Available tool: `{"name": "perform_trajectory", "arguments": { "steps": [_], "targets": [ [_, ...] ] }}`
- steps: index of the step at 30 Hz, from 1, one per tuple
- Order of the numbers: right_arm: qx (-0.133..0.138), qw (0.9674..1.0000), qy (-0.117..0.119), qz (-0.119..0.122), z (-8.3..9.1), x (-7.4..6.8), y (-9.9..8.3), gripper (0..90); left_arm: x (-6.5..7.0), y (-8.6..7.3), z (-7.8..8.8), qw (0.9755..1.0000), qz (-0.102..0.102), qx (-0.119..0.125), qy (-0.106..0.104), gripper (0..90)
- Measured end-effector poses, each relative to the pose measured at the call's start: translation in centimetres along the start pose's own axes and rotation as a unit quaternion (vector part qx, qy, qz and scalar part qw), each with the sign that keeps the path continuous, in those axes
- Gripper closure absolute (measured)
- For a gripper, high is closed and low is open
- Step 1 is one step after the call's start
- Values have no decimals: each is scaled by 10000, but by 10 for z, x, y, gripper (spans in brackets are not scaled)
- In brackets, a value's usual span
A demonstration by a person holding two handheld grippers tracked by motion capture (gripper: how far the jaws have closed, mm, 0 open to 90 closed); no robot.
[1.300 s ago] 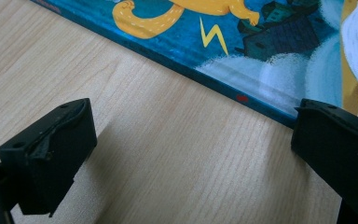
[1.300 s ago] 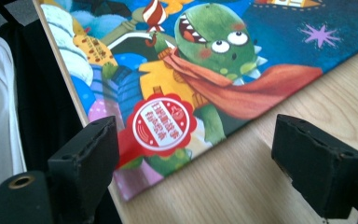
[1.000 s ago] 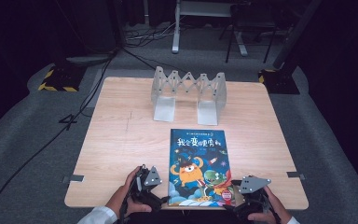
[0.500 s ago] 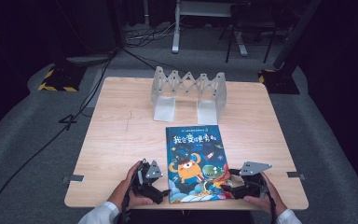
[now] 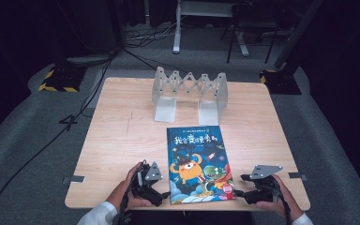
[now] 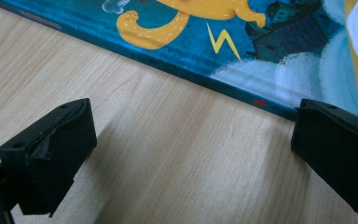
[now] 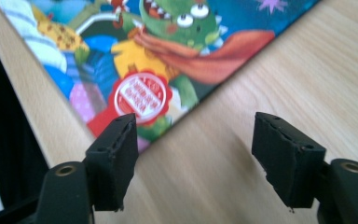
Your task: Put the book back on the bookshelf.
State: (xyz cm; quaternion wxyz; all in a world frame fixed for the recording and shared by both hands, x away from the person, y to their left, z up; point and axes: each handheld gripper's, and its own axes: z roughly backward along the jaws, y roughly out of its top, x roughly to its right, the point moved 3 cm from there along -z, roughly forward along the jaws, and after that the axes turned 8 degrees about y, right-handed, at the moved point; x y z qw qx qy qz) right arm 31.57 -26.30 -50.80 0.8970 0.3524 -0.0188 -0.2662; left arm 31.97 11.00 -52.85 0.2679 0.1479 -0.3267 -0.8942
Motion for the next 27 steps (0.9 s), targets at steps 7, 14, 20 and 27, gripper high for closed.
{"name": "perform_trajectory", "arguments": {
  "steps": [7, 14, 20, 27],
  "targets": [
    [-534, 9986, 2, 57, 3, -9, 0, 427, 5, 1, -1, 10000, 65, -8, 66, 4],
    [-1320, 9912, 76, 90, 5, -18, 6, 577, 8, 2, -1, 9999, 84, -15, 83, 4],
    [-2002, 9796, 158, 50, 2, -24, 16, 722, 8, 2, -1, 9999, 90, -16, 75, 3],
    [-2599, 9655, 108, 126, -5, -29, 25, 798, 8, 2, -1, 9999, 89, -15, 76, 3]
  ]
}}
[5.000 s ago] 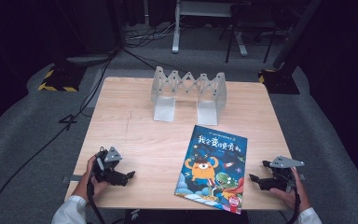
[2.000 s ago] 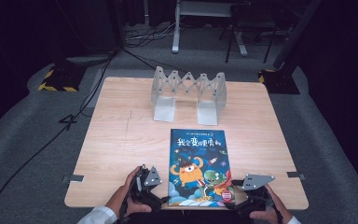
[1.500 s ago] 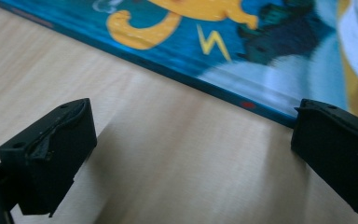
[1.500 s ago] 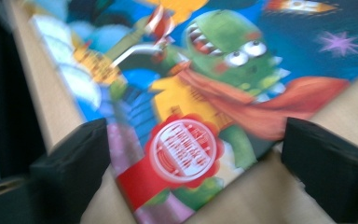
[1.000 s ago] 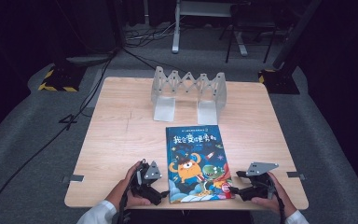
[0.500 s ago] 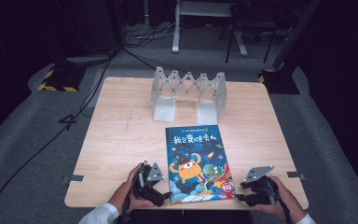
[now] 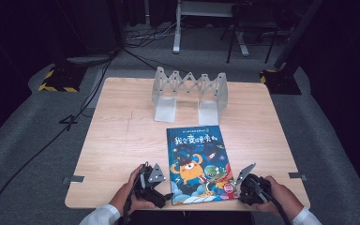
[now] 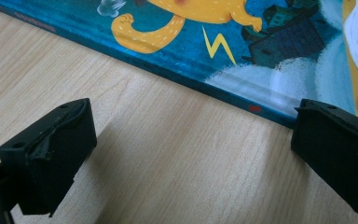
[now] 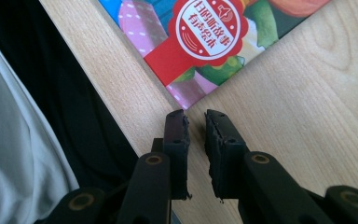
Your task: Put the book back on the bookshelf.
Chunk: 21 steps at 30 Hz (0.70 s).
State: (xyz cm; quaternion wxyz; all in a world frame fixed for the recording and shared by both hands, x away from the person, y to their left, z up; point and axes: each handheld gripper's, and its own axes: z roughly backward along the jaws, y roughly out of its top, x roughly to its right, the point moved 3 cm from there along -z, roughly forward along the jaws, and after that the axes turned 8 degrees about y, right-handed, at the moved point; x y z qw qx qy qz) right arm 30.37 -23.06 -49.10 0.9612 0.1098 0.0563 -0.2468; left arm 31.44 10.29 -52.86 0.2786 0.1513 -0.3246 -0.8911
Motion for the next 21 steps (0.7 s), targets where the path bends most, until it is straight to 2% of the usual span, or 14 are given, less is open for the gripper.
{"name": "perform_trajectory", "arguments": {
  "steps": [1, 2, 6, 7, 10, 11, 13, 16, 17, 19, 21],
  "targets": [
    [0, 10000, 0, 0, 0, 0, 0, 798, 0, 0, 0, 10000, -1, 0, -2, 3],
    [-114, 9999, -31, 78, 0, -1, 3, 805, 0, 0, 0, 10000, 0, 1, -5, 4],
    [-124, 9999, 50, 95, -1, -2, 6, 820, 0, 0, 0, 10000, -1, 2, -7, 3],
    [-117, 9998, 63, 149, -1, -1, 6, 821, 0, 0, 0, 10000, -1, -1, -2, 3],
    [26, 9999, 115, 100, -1, 0, 3, 821, 0, 0, 0, 10000, -3, -2, -6, 3],
    [172, 9998, 97, 92, -1, -1, 1, 820, -1, 0, 0, 10000, -23, 9, -13, 3],
    [270, 9995, 100, 101, -1, -1, 0, 818, -1, 0, 0, 10000, -30, 0, -21, 3],
    [715, 9969, 315, 28, -1, 3, -8, 808, -1, 0, 0, 10000, -35, 0, -33, 4],
    [852, 9956, 390, 59, -1, 4, -10, 797, -2, 0, 0, 10000, -51, 4, -47, 4],
    [1258, 9903, 597, 5, -3, 7, -14, 750, -2, 0, 0, 10000, -51, 5, -55, 3],
    [1428, 9870, 735, -42, -3, 10, -16, 740, -2, 0, 0, 10000, -56, 4, -49, 3]
  ]
}}
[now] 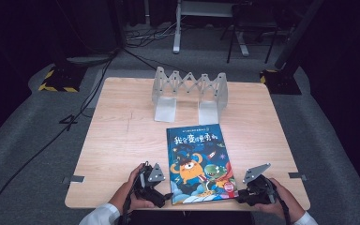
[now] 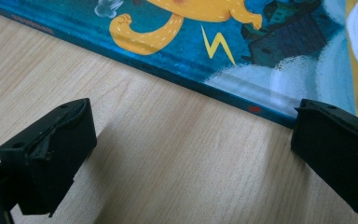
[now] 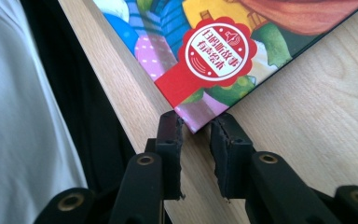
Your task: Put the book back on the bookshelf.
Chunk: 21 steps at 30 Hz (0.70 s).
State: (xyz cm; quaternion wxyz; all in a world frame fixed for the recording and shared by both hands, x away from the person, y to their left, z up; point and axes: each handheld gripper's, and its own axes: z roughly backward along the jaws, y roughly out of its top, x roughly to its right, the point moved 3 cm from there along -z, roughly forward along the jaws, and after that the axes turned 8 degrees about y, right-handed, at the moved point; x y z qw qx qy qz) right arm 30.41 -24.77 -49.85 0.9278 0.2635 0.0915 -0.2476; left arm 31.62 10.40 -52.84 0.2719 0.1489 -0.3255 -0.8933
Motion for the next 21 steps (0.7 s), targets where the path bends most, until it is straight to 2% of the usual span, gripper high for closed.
{"name": "perform_trajectory", "arguments": {
  "steps": [7, 11, 16, 18, 21],
  "targets": [
    [342, 9992, 185, 36, -1, 3, -2, 692, 0, 0, 0, 10000, 29, 5, 16, 4],
    [819, 9950, 559, 72, 1, 6, 1, 600, 0, 0, 0, 10000, 29, 6, 16, 4],
    [1018, 9926, 635, 170, 3, 4, 10, 478, 0, 0, 0, 10000, 31, 0, 16, 4],
    [1043, 9923, 652, 153, 4, 4, 11, 460, 0, 0, 0, 10000, 27, 5, 18, 4],
    [1175, 9896, 819, 158, 7, 5, 17, 399, 0, 0, 0, 10000, 26, 5, 13, 4]
  ]
}}
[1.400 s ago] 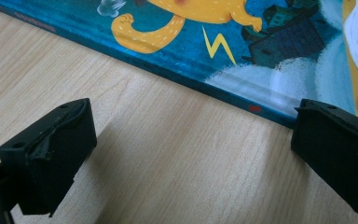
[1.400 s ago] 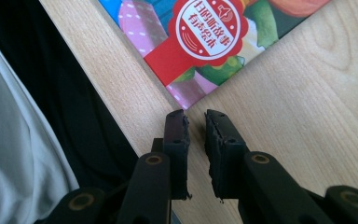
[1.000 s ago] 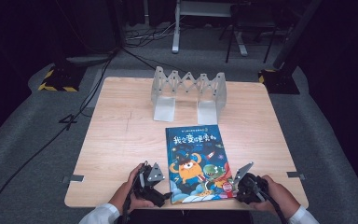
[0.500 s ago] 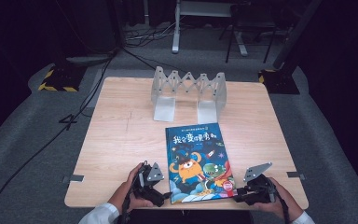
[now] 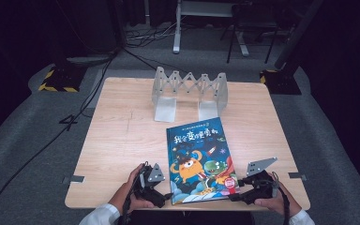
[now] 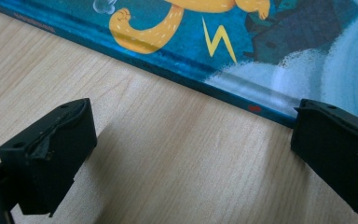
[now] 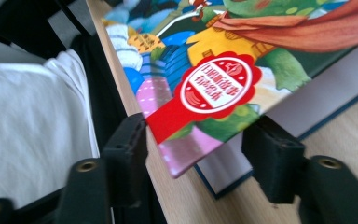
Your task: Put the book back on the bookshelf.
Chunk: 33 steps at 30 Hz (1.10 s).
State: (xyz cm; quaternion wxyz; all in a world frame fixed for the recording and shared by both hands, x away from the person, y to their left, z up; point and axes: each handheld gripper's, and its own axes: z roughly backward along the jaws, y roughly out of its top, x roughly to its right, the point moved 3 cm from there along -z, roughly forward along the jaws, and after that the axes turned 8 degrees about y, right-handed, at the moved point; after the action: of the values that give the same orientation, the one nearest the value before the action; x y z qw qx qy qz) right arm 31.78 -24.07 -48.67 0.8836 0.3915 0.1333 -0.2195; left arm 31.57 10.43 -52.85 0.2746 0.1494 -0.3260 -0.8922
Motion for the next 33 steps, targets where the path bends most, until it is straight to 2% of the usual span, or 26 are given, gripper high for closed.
{"name": "perform_trajectory", "arguments": {
  "steps": [3, 6, 9, 10, 14, 15, 18, 21, 24, 33],
  "targets": [
    [62, 9999, 126, 21, 0, 0, 5, 359, 0, 0, 0, 10000, -1, 2, -1, 4],
    [95, 9994, 318, -70, 0, 4, 7, 323, 0, 0, 0, 10000, -2, 1, -3, 5],
    [48, 9993, 362, -106, -1, 6, 8, 298, 0, 0, 0, 10000, -2, 1, -2, 5],
    [51, 9995, 304, -42, -1, 6, 6, 317, 0, 0, 0, 10000, -4, 0, -2, 5],
    [204, 9989, 416, 55, 0, 2, 1, 281, 0, 0, 0, 10000, -8, -7, 1, 5],
    [224, 9989, 411, 102, 0, 3, -1, 300, 0, 0, 0, 10000, -9, -3, 1, 4],
    [360, 9987, 356, 3, 0, 8, -3, 320, 0, 0, 0, 10000, -3, -4, -3, 4],
    [514, 9978, 419, -24, 1, 12, 2, 321, 0, 0, 0, 10000, -3, -5, -4, 4],
    [541, 9978, 376, 32, 3, 12, 7, 321, 0, 0, 0, 10000, -2, -5, -4, 4],
    [682, 9972, 318, -32, 2, 23, 15, 350, 0, 0, 0, 10000, -6, -4, -9, 4]
  ]
}}
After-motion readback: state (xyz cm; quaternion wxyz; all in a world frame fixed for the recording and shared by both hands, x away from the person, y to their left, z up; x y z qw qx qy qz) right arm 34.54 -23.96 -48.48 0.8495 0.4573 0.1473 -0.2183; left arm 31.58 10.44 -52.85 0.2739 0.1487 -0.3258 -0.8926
